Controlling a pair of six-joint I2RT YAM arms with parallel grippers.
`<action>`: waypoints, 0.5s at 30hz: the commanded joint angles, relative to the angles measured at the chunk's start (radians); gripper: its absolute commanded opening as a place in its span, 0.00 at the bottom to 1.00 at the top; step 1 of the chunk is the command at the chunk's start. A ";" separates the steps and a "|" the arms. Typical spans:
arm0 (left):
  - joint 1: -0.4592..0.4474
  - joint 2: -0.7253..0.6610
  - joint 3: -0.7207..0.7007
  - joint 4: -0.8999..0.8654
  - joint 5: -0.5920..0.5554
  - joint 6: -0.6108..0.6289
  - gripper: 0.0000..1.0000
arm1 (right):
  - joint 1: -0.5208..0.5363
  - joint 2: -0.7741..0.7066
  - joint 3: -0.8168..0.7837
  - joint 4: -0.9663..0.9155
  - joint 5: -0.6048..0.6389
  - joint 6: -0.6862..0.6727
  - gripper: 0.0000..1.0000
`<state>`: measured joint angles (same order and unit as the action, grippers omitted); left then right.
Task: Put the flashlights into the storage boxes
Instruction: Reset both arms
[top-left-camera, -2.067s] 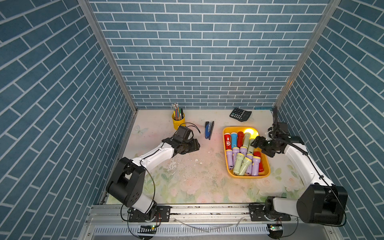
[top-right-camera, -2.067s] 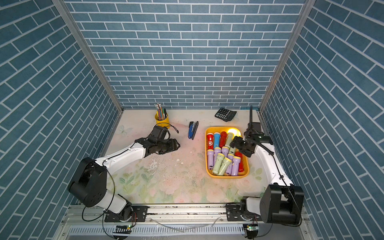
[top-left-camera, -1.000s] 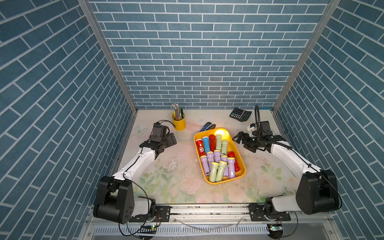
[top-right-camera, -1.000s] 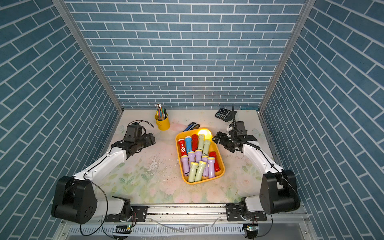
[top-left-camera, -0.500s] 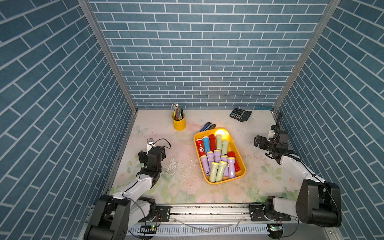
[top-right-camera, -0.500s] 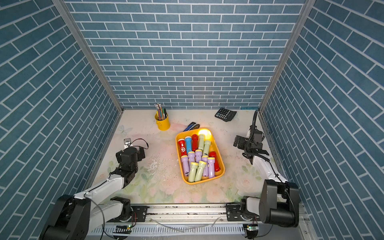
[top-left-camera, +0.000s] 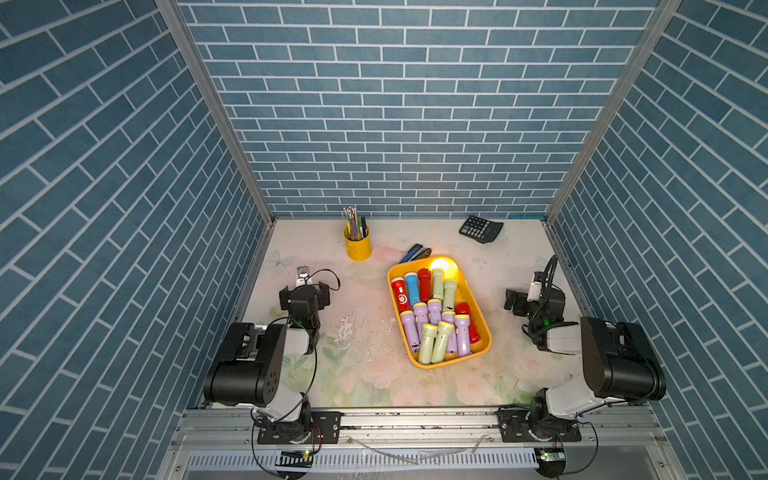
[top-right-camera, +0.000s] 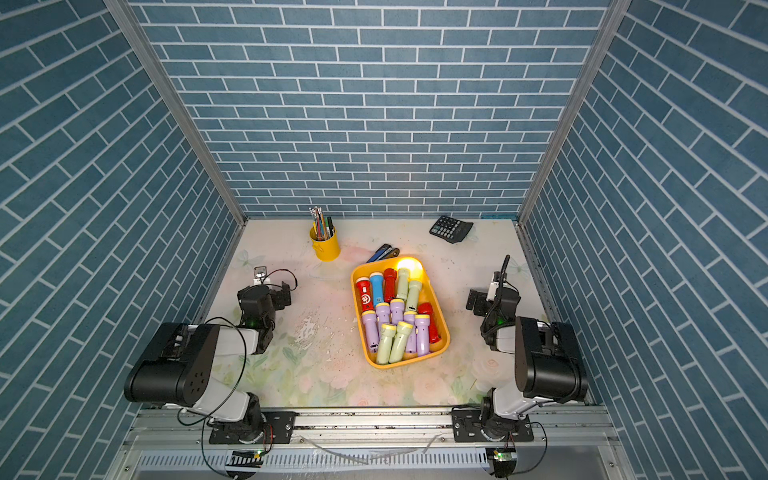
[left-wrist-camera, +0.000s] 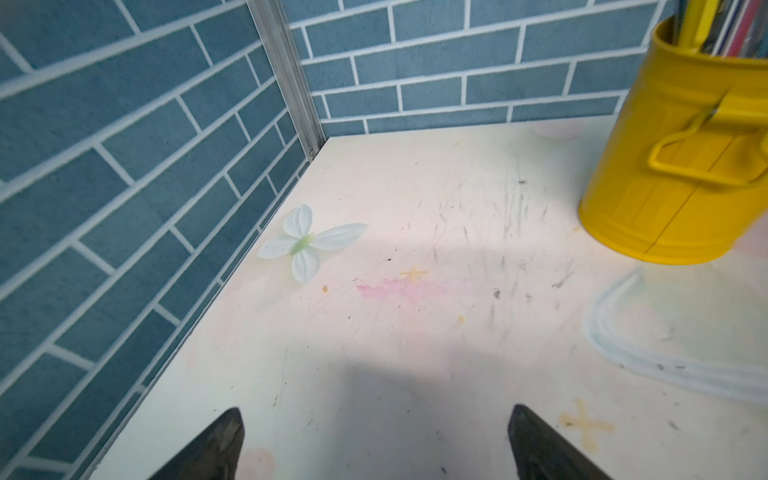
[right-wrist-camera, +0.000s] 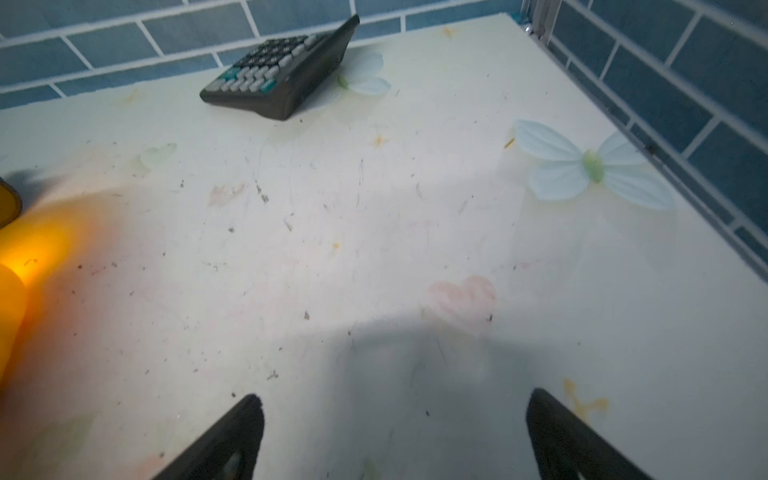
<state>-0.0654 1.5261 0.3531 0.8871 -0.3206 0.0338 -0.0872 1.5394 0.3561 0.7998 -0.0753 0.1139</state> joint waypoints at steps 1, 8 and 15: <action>-0.003 0.000 0.007 0.030 0.023 -0.008 1.00 | 0.006 -0.002 0.027 0.086 0.034 -0.042 0.99; -0.005 0.010 0.010 0.038 0.048 0.015 1.00 | 0.006 0.000 0.027 0.086 0.028 -0.040 0.99; -0.005 0.007 0.013 0.030 0.061 0.018 1.00 | 0.004 0.000 0.027 0.085 0.026 -0.040 0.99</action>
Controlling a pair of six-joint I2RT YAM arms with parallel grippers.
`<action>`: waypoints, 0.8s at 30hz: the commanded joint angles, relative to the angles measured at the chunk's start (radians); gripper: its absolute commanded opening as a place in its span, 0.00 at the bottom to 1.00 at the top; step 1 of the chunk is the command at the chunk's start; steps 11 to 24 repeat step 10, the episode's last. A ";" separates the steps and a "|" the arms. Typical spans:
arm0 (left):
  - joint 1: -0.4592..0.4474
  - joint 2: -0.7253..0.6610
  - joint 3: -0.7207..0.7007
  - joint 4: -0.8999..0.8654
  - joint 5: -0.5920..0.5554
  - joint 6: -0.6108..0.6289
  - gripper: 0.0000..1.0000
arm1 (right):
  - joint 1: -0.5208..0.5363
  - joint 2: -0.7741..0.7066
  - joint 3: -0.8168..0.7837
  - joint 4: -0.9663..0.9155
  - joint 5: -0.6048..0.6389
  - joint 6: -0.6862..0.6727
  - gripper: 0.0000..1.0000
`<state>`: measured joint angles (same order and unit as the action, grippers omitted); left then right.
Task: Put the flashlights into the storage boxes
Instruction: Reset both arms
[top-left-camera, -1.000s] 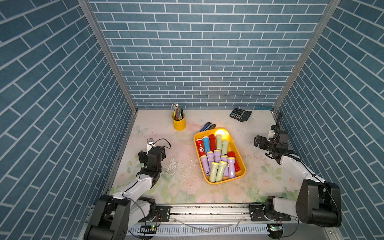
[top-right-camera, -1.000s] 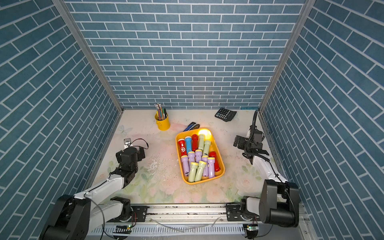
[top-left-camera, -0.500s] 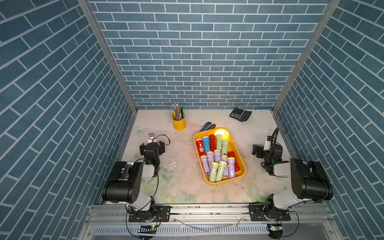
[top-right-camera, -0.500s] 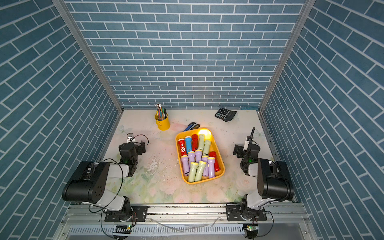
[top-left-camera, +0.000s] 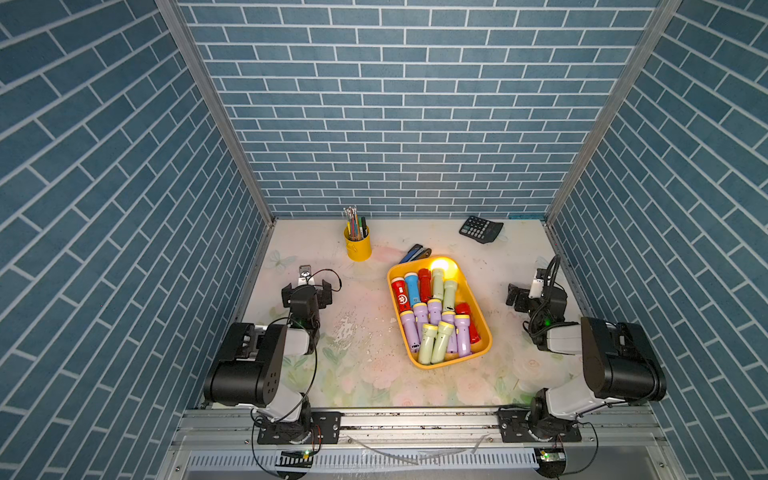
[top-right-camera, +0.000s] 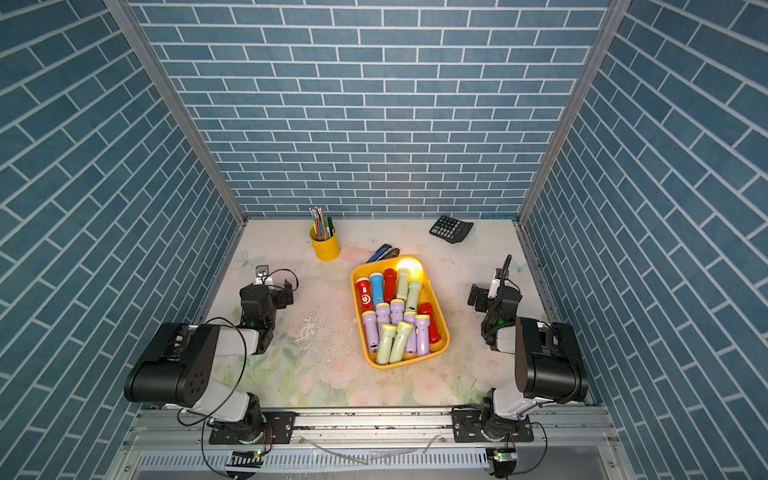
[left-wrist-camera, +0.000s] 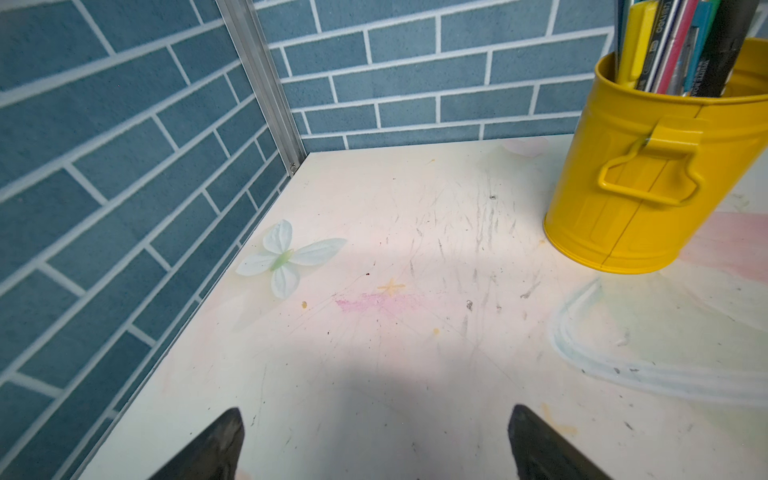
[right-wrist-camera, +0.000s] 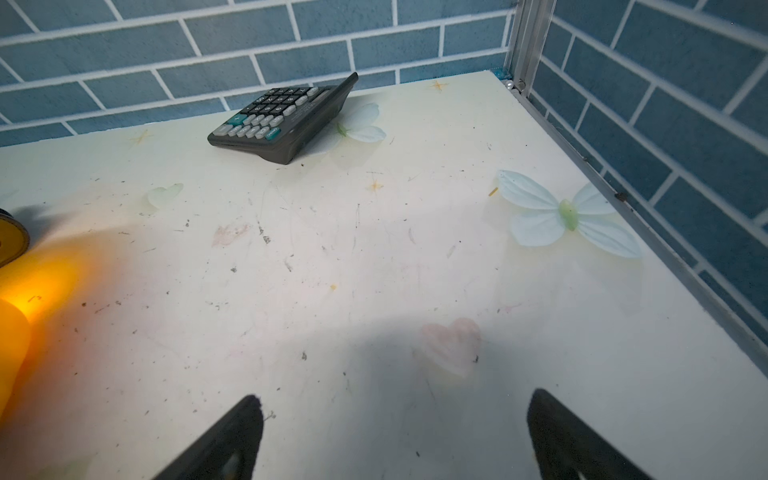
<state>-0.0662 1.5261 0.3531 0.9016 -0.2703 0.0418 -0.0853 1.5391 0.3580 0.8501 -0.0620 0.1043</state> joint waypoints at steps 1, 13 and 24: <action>-0.004 0.006 0.013 0.016 0.011 0.011 1.00 | 0.002 0.001 0.025 0.034 0.014 -0.030 0.99; 0.017 0.005 0.006 0.024 0.051 0.000 1.00 | 0.004 0.000 0.024 0.035 0.018 -0.032 0.99; 0.017 0.005 0.006 0.024 0.051 0.000 1.00 | 0.004 0.000 0.024 0.035 0.018 -0.032 0.99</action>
